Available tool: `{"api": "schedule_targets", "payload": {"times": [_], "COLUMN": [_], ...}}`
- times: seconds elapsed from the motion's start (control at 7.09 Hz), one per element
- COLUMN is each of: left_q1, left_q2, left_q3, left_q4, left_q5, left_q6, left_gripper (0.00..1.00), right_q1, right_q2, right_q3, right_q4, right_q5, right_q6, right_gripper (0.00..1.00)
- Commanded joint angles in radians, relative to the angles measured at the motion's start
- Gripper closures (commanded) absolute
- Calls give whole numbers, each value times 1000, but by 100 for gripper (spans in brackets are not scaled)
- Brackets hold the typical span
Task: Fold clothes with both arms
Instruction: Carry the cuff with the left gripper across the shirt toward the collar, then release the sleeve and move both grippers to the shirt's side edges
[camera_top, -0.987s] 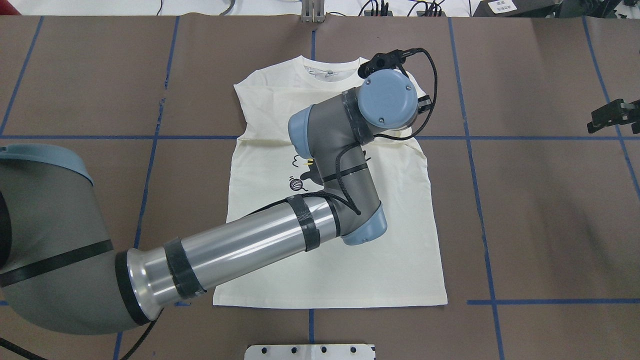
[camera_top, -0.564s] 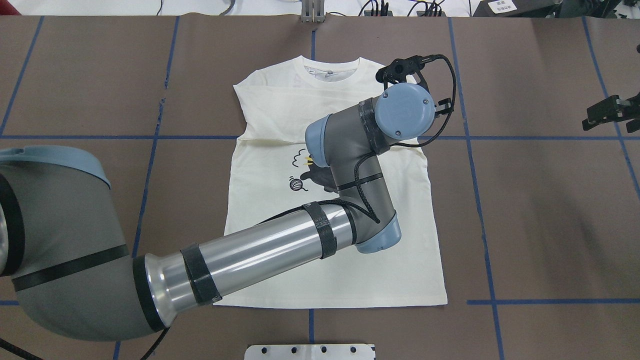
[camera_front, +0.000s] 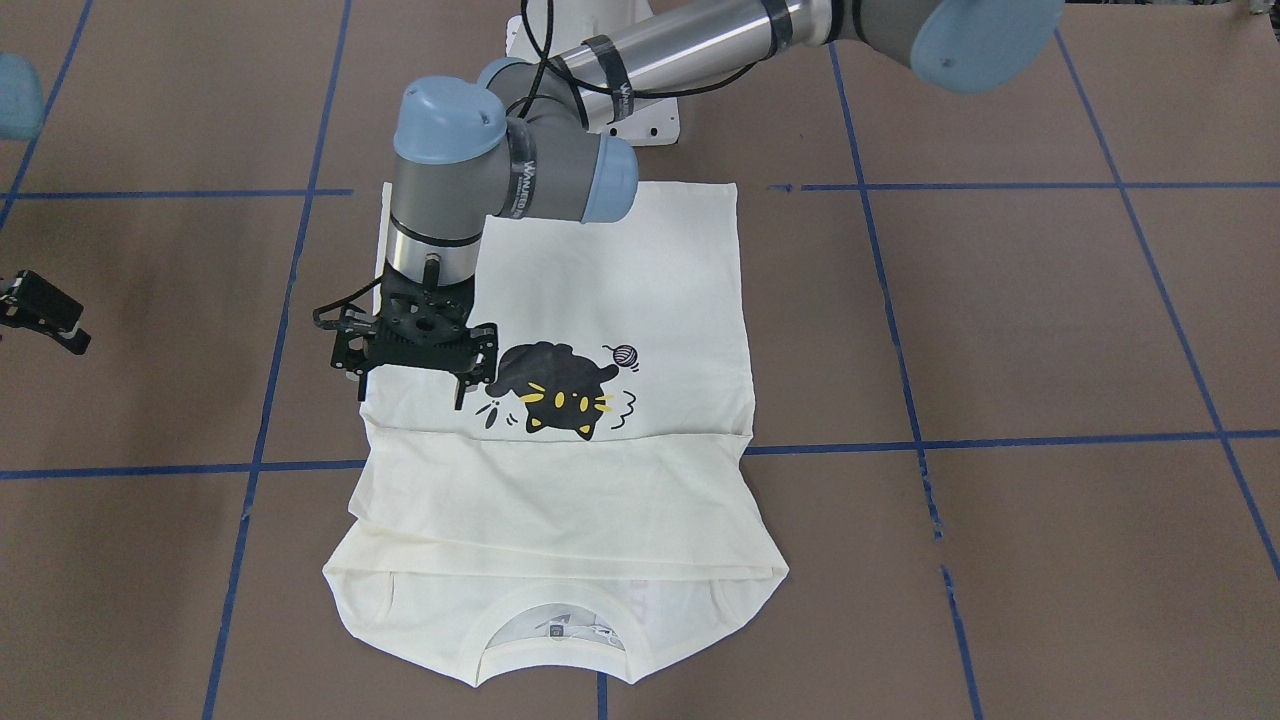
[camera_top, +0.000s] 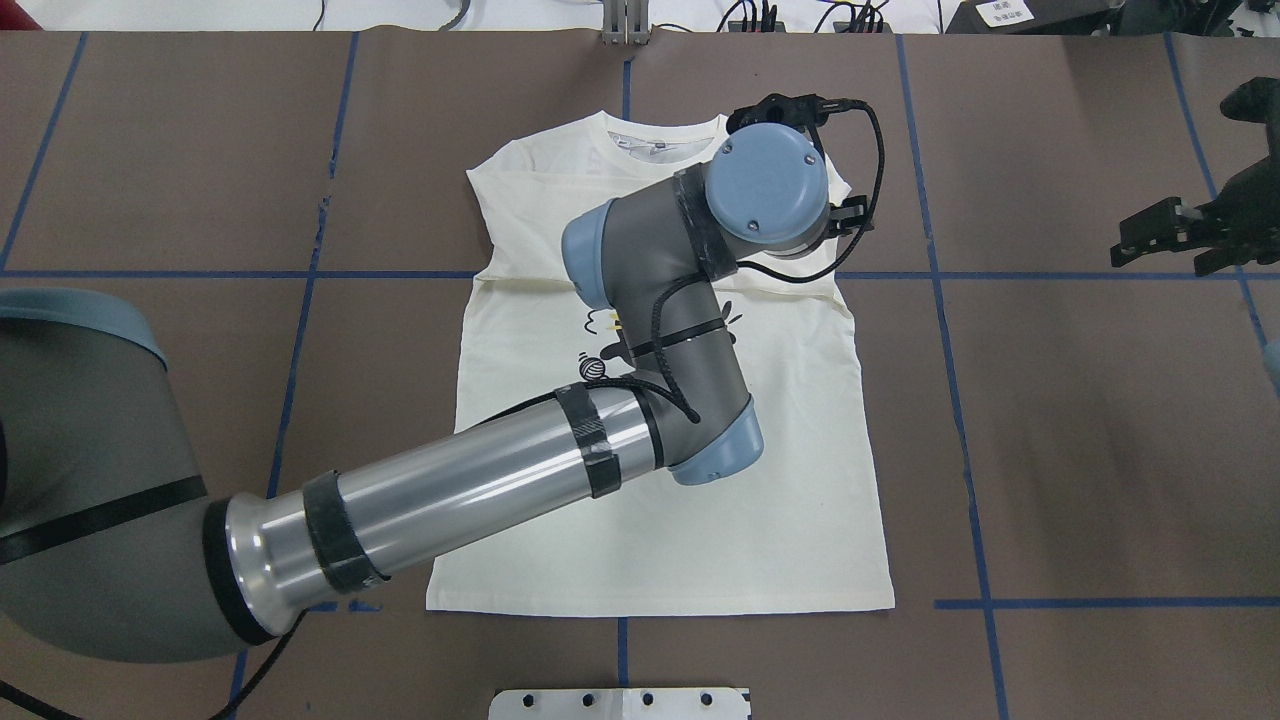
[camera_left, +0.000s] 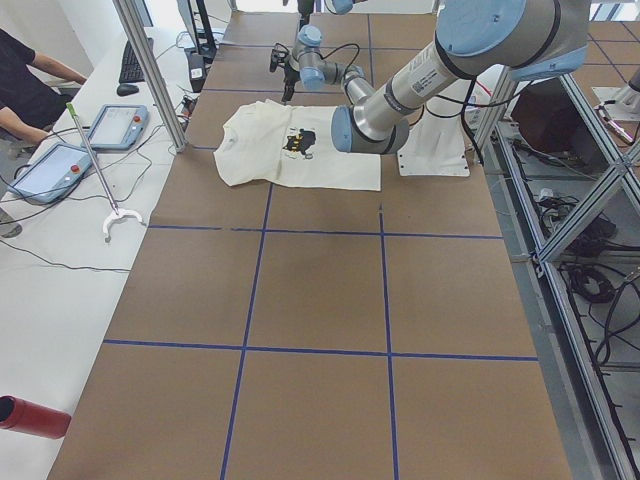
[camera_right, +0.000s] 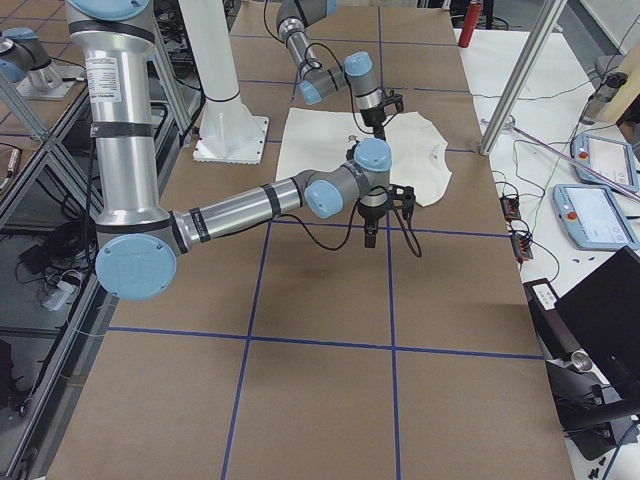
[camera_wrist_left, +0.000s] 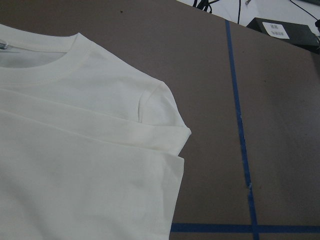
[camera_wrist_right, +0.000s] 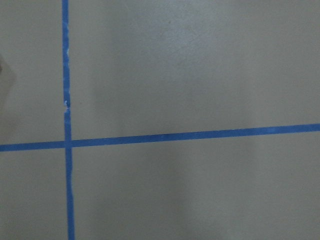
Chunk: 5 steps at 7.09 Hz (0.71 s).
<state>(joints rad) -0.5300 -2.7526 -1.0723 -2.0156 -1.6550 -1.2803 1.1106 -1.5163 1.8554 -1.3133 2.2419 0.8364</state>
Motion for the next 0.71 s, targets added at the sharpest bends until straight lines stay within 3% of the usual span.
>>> {"api": "schedule_targets", "payload": {"times": [0.0,0.14,0.28,0.56], "left_q1": [-47,-60,-74,-82], "left_q2": [327,500,590,654], "left_q3": [-429,-665,-792,-878], "left_q4": [225,303,339,353], "left_q5": [-48,-49,-87,-157], "left_q6": [170,253,297,288], "left_gripper": [0,0,0,0], "right_q1": [-165,-272,-404,-561], "right_q2": [-7,-10,-8,-51], "right_q3": [80,117,143,224], "right_q4": [60,65,86,94], "right_q5": [-91,-170,-276,-370], "right_q6": [262,391,518,639], "right_gripper": [0,0,0,0]}}
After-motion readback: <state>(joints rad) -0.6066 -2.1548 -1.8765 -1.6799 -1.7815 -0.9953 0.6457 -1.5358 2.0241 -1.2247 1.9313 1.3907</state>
